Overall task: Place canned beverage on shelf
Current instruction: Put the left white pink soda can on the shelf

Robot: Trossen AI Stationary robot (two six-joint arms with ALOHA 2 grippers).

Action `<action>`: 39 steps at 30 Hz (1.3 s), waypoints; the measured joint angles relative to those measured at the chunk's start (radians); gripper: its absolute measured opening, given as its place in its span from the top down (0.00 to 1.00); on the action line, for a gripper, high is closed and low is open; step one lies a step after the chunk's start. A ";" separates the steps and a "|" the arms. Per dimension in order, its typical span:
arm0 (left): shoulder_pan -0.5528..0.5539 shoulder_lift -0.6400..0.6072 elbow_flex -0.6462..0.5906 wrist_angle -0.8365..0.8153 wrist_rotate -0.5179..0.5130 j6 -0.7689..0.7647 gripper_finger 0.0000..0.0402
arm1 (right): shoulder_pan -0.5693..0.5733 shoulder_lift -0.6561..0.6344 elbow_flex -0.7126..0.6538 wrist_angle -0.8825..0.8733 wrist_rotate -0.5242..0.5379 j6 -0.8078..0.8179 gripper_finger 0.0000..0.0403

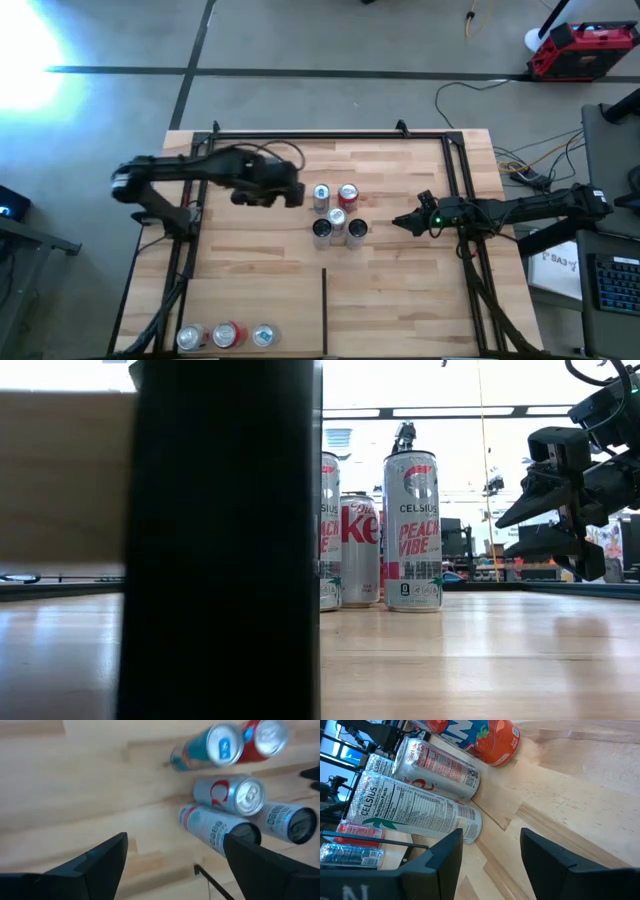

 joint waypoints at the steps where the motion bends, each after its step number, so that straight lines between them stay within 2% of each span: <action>1: -0.002 0.032 0.032 -0.019 0.010 -0.018 0.22 | 0.000 0.000 0.000 0.000 0.000 0.000 0.55; 7: -0.023 0.208 0.216 -0.112 0.080 -0.077 0.22 | 0.000 0.000 0.000 0.000 0.000 0.000 0.55; 21: -0.085 0.602 0.735 -0.283 0.082 -0.147 0.22 | 0.000 0.000 0.000 0.000 0.000 0.000 0.55; 29: -0.098 0.646 0.718 -0.288 0.130 -0.249 0.22 | 0.000 0.000 0.000 0.003 0.000 -0.001 0.55; 39: -0.107 0.648 0.716 -0.272 0.069 -0.278 0.23 | 0.000 -0.001 0.000 0.003 0.000 0.000 0.55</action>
